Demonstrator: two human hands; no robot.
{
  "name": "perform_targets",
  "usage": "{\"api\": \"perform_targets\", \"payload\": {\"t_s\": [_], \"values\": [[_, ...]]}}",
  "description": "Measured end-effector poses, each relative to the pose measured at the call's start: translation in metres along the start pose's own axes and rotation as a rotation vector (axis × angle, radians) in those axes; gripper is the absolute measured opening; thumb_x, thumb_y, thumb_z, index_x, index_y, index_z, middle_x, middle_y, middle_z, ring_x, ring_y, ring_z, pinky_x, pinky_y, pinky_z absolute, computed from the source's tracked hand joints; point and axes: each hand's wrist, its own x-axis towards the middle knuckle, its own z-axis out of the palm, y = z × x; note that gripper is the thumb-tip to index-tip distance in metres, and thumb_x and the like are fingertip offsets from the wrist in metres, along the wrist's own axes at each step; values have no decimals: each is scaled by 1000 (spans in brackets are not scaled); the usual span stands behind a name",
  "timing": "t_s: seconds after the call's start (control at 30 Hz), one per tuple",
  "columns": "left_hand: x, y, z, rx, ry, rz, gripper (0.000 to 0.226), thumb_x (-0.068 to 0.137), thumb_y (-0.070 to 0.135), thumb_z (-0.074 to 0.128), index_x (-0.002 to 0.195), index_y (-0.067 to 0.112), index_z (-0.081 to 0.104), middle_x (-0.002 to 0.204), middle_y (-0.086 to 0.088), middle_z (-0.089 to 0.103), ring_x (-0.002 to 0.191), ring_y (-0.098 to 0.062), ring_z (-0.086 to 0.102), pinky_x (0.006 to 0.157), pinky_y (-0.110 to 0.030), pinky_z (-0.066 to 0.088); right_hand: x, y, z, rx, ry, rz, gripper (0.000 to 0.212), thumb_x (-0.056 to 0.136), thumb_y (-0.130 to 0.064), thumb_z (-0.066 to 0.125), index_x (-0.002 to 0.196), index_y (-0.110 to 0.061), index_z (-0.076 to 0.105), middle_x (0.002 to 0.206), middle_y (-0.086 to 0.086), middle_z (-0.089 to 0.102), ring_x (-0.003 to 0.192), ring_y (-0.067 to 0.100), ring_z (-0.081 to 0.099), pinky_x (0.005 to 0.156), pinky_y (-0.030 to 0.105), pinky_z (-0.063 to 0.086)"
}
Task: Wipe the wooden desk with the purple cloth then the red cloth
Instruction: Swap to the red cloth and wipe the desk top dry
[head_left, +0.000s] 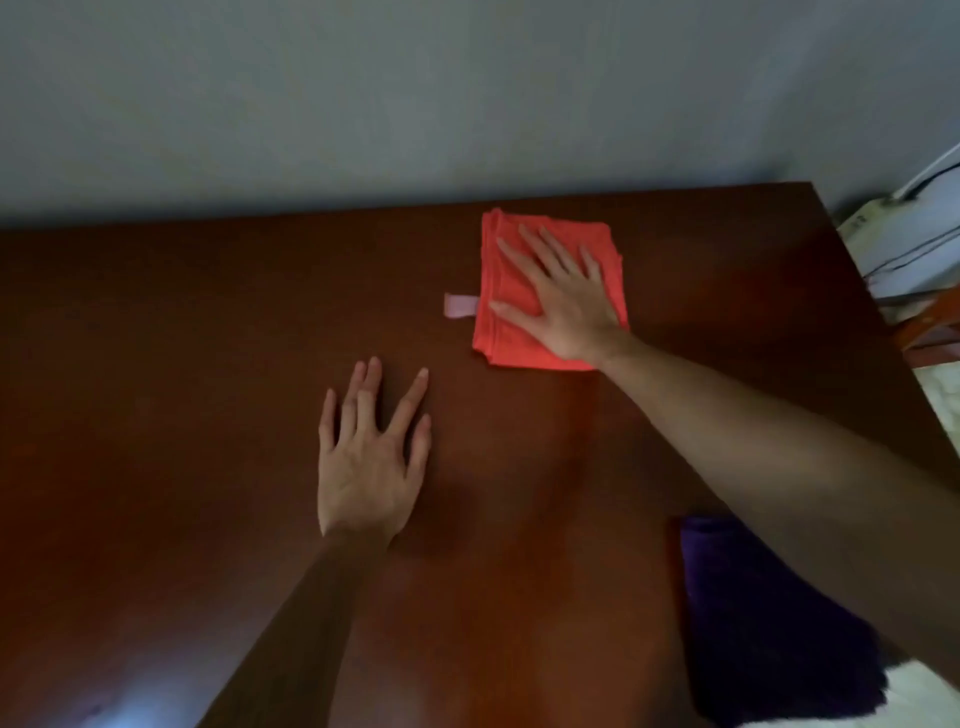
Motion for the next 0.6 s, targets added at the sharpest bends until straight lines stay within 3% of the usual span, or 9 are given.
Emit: {"api": "perform_targets", "payload": {"t_s": [0.13, 0.27, 0.6], "values": [[0, 0, 1, 6, 12, 5, 53, 107, 47, 31, 159, 40, 34, 167, -15, 31, 158, -26, 23, 128, -50, 17, 69, 14, -14, 31, 8, 29, 91, 89, -86, 24, 167, -39, 21, 176, -3, 20, 163, 21, 14, 128, 59, 11], [1, -2, 2, 11, 7, 13, 53, 107, 48, 32, 159, 40, 34, 167, -14, 31, 159, -25, 22, 129, -48, 15, 67, 14, -12, 17, 8, 4, 92, 91, -85, 22, 168, -37, 17, 178, -3, 16, 164, 21, 10, 129, 59, 8], [1, 2, -2, 4, 15, -22, 53, 106, 48, 32, 158, 38, 39, 165, -17, 33, 157, -31, 26, 127, -49, 16, -141, 68, 0, -57, 88, 88, 88, 95, -83, 32, 168, -35, 22, 178, -4, 15, 164, 19, 11, 129, 57, 11]]}}
